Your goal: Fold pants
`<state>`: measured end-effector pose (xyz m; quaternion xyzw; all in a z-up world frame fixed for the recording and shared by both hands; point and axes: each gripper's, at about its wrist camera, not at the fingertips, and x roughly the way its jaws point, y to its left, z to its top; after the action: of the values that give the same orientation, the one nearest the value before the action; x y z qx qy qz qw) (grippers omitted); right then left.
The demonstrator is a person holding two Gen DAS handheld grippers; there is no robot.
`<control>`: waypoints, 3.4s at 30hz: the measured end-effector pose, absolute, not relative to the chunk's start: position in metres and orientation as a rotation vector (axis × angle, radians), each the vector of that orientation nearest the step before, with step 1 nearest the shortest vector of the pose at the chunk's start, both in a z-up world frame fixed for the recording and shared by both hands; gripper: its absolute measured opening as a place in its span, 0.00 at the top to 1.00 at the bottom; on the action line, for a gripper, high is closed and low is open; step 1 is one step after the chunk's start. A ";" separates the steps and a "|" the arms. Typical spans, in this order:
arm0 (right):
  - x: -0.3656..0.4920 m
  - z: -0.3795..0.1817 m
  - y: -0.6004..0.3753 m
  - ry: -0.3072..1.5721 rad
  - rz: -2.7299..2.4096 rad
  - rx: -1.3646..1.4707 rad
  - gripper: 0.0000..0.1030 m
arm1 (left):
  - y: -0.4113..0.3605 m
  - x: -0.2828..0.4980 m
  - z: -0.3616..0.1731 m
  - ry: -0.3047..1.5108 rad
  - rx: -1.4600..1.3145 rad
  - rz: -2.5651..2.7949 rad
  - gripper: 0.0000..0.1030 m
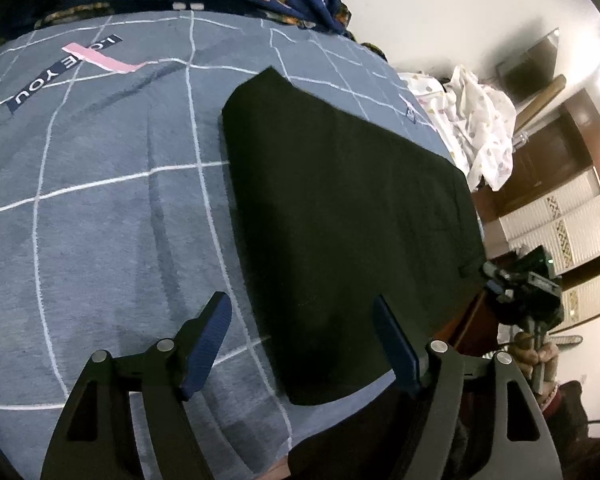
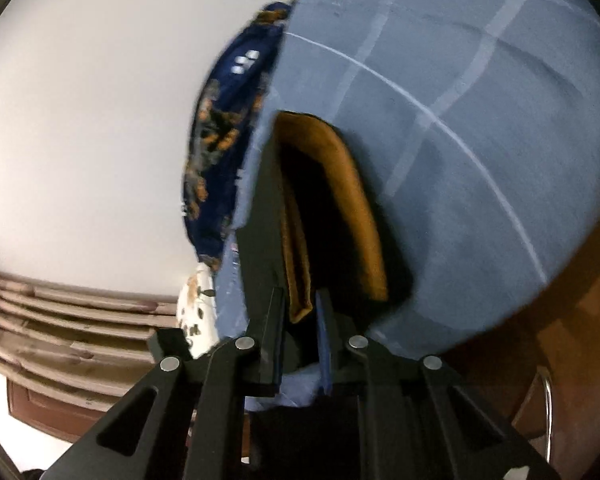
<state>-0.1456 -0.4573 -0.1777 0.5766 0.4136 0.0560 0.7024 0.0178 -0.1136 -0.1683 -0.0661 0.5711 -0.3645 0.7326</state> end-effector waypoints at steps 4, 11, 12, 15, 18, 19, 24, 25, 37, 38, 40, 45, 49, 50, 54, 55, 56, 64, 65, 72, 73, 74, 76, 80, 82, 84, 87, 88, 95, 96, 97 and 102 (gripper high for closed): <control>-0.148 -0.192 -0.461 0.926 0.118 1.342 0.88 | -0.117 0.015 -0.172 1.274 -0.119 -0.808 0.29; -0.142 -0.177 -0.455 0.966 0.065 1.220 0.87 | -0.117 0.017 -0.175 1.284 -0.135 -0.799 0.29; -0.139 -0.173 -0.453 0.975 0.050 1.190 0.86 | -0.116 0.018 -0.176 1.287 -0.137 -0.797 0.29; -0.133 -0.163 -0.447 1.004 0.006 1.104 0.84 | -0.115 0.020 -0.178 1.296 -0.142 -0.791 0.29; -0.130 -0.153 -0.444 1.015 -0.034 1.034 0.80 | -0.113 0.021 -0.179 1.302 -0.150 -0.788 0.29; -0.130 -0.150 -0.443 1.015 -0.049 1.014 0.79 | -0.112 0.021 -0.179 1.303 -0.152 -0.788 0.29; -0.133 -0.142 -0.449 0.979 -0.084 1.022 0.44 | -0.110 0.019 -0.180 1.308 -0.156 -0.789 0.29; -0.135 -0.143 -0.452 0.972 -0.085 1.037 0.43 | -0.110 0.019 -0.180 1.307 -0.156 -0.789 0.29; -0.116 -0.165 -0.454 1.011 0.008 1.157 0.66 | -0.105 0.019 -0.183 1.326 -0.180 -0.774 0.28; -0.113 -0.165 -0.453 1.018 0.014 1.147 0.75 | -0.105 0.019 -0.184 1.326 -0.182 -0.773 0.28; -0.111 -0.160 -0.449 1.014 0.025 1.125 0.77 | -0.103 0.019 -0.184 1.327 -0.183 -0.769 0.28; -0.103 -0.138 -0.443 0.884 0.186 1.196 0.79 | -0.103 0.021 -0.185 1.334 -0.196 -0.764 0.28; -0.109 -0.172 -0.460 0.954 0.075 1.205 0.79 | -0.103 0.020 -0.185 1.332 -0.185 -0.766 0.28; -0.112 -0.186 -0.463 0.974 0.072 1.253 0.79 | -0.104 0.020 -0.185 1.331 -0.179 -0.768 0.28; -0.113 -0.192 -0.463 0.967 0.093 1.277 0.77 | -0.105 0.020 -0.186 1.325 -0.172 -0.772 0.27; -0.110 -0.187 -0.461 0.974 0.096 1.246 0.76 | -0.106 0.020 -0.186 1.324 -0.173 -0.772 0.27; -0.109 -0.183 -0.461 0.978 0.093 1.222 0.75 | -0.107 0.021 -0.185 1.322 -0.173 -0.774 0.27; -0.087 -0.168 -0.478 0.998 0.094 1.036 0.39 | -0.107 0.024 -0.188 1.301 -0.199 -0.847 0.27; -0.081 -0.172 -0.478 1.016 0.108 1.021 0.39 | -0.106 0.025 -0.189 1.299 -0.201 -0.865 0.27; -0.046 -0.182 -0.465 1.083 0.199 0.915 0.40 | -0.113 0.036 -0.191 1.279 -0.222 -0.978 0.27; -0.039 -0.182 -0.463 1.098 0.220 0.901 0.39 | -0.114 0.038 -0.192 1.283 -0.227 -0.997 0.27; -0.033 -0.182 -0.460 1.117 0.244 0.883 0.39 | -0.115 0.040 -0.194 1.293 -0.235 -1.022 0.27; -0.025 -0.184 -0.456 1.144 0.283 0.849 0.38 | -0.119 0.047 -0.197 1.316 -0.274 -1.067 0.27; -0.014 -0.187 -0.457 1.169 0.368 0.858 0.36 | -0.130 0.060 -0.204 1.361 -0.346 -1.158 0.27; -0.012 -0.189 -0.456 1.173 0.405 0.857 0.36 | -0.137 0.064 -0.205 1.373 -0.334 -1.200 0.27; -0.005 -0.191 -0.452 1.175 0.449 0.864 0.36 | -0.146 0.066 -0.204 1.386 -0.310 -1.232 0.26; 0.001 -0.192 -0.443 1.182 0.494 0.843 0.36 | -0.154 0.069 -0.203 1.408 -0.285 -1.238 0.26; 0.002 -0.193 -0.441 1.180 0.503 0.845 0.36 | -0.156 0.071 -0.202 1.415 -0.291 -1.225 0.26; -0.006 -0.200 -0.441 1.177 0.433 0.844 0.67 | -0.160 0.058 -0.194 1.318 -0.153 -1.086 0.63; -0.007 -0.202 -0.443 1.167 0.426 0.855 0.68 | -0.162 0.055 -0.192 1.299 -0.100 -1.048 0.66; -0.009 -0.201 -0.442 1.156 0.416 0.853 0.68 | -0.163 0.051 -0.189 1.289 -0.074 -1.015 0.69; -0.018 -0.195 -0.439 1.070 0.418 0.947 0.73 | -0.179 0.028 -0.169 1.180 0.112 -0.908 0.80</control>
<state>-0.0178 -0.4394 -0.1951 0.4311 0.4868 0.1902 0.7355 0.0280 -0.1785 -0.1686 0.0510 0.5367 -0.4132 0.7339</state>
